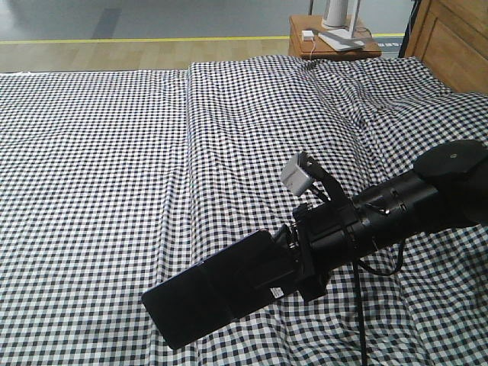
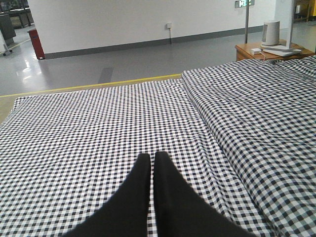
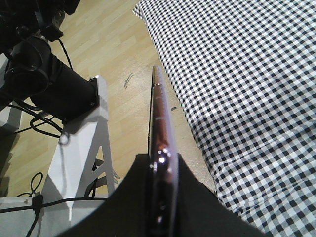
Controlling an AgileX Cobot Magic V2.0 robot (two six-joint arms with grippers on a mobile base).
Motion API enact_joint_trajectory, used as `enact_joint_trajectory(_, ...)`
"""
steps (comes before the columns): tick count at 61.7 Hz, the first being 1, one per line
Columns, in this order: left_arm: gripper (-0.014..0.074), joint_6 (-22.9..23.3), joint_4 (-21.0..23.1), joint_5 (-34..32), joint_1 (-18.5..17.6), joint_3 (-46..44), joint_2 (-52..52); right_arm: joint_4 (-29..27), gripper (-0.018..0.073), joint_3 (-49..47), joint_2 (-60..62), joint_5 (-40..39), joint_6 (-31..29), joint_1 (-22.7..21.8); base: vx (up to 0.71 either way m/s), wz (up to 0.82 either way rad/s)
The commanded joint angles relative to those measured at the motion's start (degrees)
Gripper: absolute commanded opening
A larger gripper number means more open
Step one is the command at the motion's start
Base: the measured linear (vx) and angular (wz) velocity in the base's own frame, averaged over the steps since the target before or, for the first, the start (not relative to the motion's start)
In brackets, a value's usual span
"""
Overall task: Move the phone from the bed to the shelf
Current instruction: 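Lift the phone off the sheet with the right gripper, then hold the phone in the right gripper while the base turns away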
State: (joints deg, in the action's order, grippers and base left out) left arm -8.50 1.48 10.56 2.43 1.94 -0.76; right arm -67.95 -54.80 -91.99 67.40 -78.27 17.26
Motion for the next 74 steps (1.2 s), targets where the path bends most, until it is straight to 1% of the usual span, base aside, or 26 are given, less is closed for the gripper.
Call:
enact_joint_trajectory(1,0.0001,0.3,0.5,-4.1,-0.2,-1.2,-0.8,-4.5,-0.0002,-1.3,2.5,6.3,0.0,-0.2,0.0,0.01)
enact_joint_trajectory(20,0.0001,0.3,0.5,-4.1,-0.2,-1.2,-0.8,-4.5,-0.0002,-1.3,2.5,6.3,0.0,-0.2,-0.01,0.04)
enact_joint_trajectory(37,0.0001,0.3,0.5,-4.1,-0.2,-1.2,-0.8,-4.5,-0.0002,-1.3,2.5,6.3,0.0,-0.2,-0.05,0.2)
enact_joint_trajectory(74,0.0001,0.3,0.5,-4.1,-0.2,-1.2,-0.8,-4.5,-0.0002,-1.3,2.5,6.3,0.0,-0.2,-0.11,0.45)
